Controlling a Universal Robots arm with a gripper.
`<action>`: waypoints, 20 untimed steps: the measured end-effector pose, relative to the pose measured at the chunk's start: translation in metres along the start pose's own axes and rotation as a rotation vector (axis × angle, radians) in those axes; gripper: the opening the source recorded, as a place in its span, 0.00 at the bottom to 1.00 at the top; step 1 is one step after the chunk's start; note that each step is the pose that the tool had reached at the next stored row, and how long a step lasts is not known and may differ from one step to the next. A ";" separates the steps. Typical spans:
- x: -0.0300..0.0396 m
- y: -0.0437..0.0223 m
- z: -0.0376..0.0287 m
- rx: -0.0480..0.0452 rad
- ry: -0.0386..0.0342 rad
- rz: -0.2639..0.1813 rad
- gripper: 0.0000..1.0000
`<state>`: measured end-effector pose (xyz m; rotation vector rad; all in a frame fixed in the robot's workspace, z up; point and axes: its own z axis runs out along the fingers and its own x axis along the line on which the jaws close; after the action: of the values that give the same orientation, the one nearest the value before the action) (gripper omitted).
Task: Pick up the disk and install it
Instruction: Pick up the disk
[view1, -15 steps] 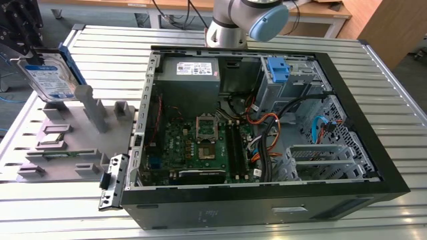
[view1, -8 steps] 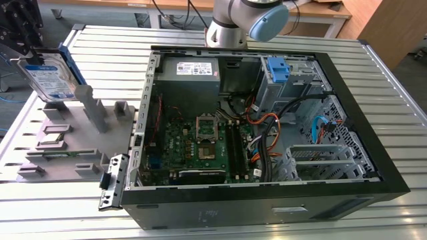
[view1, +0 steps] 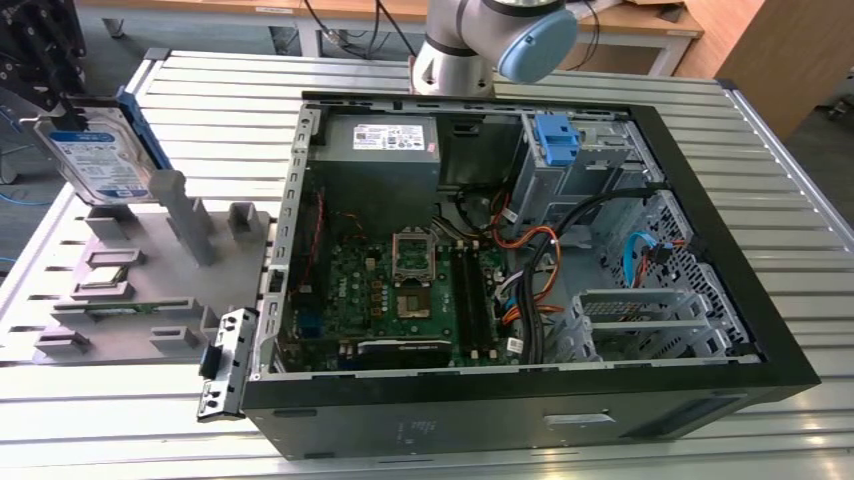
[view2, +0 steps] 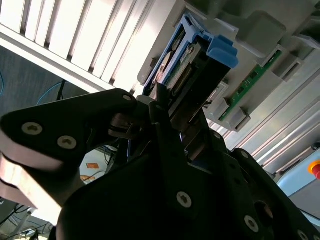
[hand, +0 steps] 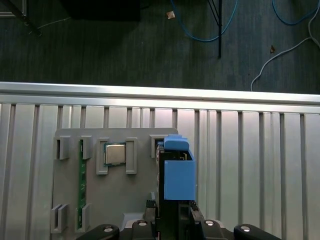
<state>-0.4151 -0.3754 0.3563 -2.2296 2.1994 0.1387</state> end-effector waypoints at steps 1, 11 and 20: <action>0.0000 0.0000 0.0000 -0.0001 0.0000 0.000 0.35; -0.0001 0.0000 0.0000 -0.0001 -0.0009 0.000 0.35; -0.0003 0.0002 -0.0038 -0.0001 0.0008 0.000 0.35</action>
<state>-0.4151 -0.3754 0.3601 -2.2300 2.2000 0.1380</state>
